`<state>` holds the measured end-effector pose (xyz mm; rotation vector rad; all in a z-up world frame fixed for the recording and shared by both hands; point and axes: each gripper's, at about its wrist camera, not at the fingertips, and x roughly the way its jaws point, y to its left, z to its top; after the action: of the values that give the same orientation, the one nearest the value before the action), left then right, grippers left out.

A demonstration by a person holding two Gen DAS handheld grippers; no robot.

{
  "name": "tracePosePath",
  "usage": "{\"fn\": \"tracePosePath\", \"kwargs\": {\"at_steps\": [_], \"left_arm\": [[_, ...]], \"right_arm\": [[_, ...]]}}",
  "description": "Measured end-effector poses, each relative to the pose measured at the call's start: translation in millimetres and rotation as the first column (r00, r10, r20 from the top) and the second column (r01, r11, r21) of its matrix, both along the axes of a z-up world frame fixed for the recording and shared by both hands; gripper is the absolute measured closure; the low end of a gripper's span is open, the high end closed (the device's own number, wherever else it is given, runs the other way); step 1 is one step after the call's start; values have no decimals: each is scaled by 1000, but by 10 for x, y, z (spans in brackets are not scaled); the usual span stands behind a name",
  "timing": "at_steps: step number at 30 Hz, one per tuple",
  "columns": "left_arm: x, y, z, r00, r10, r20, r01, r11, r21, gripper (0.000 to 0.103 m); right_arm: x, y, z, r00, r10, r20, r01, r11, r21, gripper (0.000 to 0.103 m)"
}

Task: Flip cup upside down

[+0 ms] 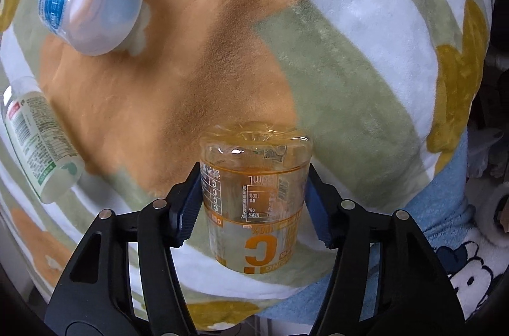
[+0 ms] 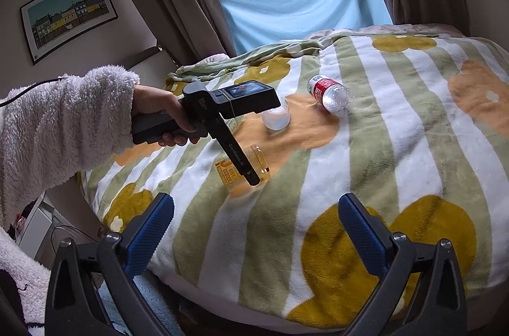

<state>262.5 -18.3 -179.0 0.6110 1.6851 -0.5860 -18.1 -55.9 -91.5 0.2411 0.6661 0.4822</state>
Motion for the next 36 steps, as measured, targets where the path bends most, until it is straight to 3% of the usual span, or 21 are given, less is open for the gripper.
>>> {"fn": "tracePosePath", "kwargs": {"at_steps": [3, 5, 6, 8, 10, 12, 14, 16, 19, 22, 24, 30, 36], "left_arm": [[56, 100, 222, 994, 75, 76, -63, 988, -143, 47], [81, 234, 402, 969, 197, 149, -148, 946, -288, 47], [67, 320, 479, 945, 274, 177, -192, 907, -376, 47], [-34, 495, 588, 871, 430, 238, -252, 806, -535, 47], [-227, 620, 653, 765, 584, 271, -292, 689, -663, 47], [-403, 763, 519, 668, 687, 288, -312, 609, -729, 47], [-568, 869, 405, 581, 739, 341, -305, 587, -750, 47], [-702, 881, 308, 508, 761, 403, -294, 593, -750, 47], [-822, 990, 217, 461, 783, 419, -289, 578, -763, 47], [-905, 967, 173, 439, 773, 458, -270, 600, -753, 47], [-923, 949, 154, 458, 757, 466, -281, 621, -732, 47], [-968, 970, 162, 519, 737, 433, -339, 643, -687, 47], [-953, 1008, 169, 547, 732, 405, -374, 647, -665, 47]], "right_arm": [[4, 10, 8, 1000, 6, 6, -6, 1000, -3, 0], [6, 11, 9, 1000, 11, 10, -11, 1000, 7, 0], [15, 10, 0, 1000, 14, 9, -14, 1000, 16, 0], [50, 22, -30, 1000, 23, 4, -23, 999, 36, 0], [92, 52, -84, 999, 35, -9, -34, 999, 41, 0], [115, 92, -132, 999, 47, -20, -46, 998, 33, 0], [123, 137, -180, 998, 60, -32, -59, 998, 16, 0], [104, 170, -223, 997, 67, -32, -68, 998, -8, 0], [84, 214, -303, 997, 70, -40, -71, 997, -35, 0], [68, 229, -349, 996, 79, -44, -81, 996, -44, 0], [60, 235, -362, 996, 80, -46, -82, 995, -57, 0], [57, 229, -374, 996, 81, -48, -83, 996, -43, 0], [46, 286, -363, 995, 92, -40, -94, 995, -42, 0]]}}
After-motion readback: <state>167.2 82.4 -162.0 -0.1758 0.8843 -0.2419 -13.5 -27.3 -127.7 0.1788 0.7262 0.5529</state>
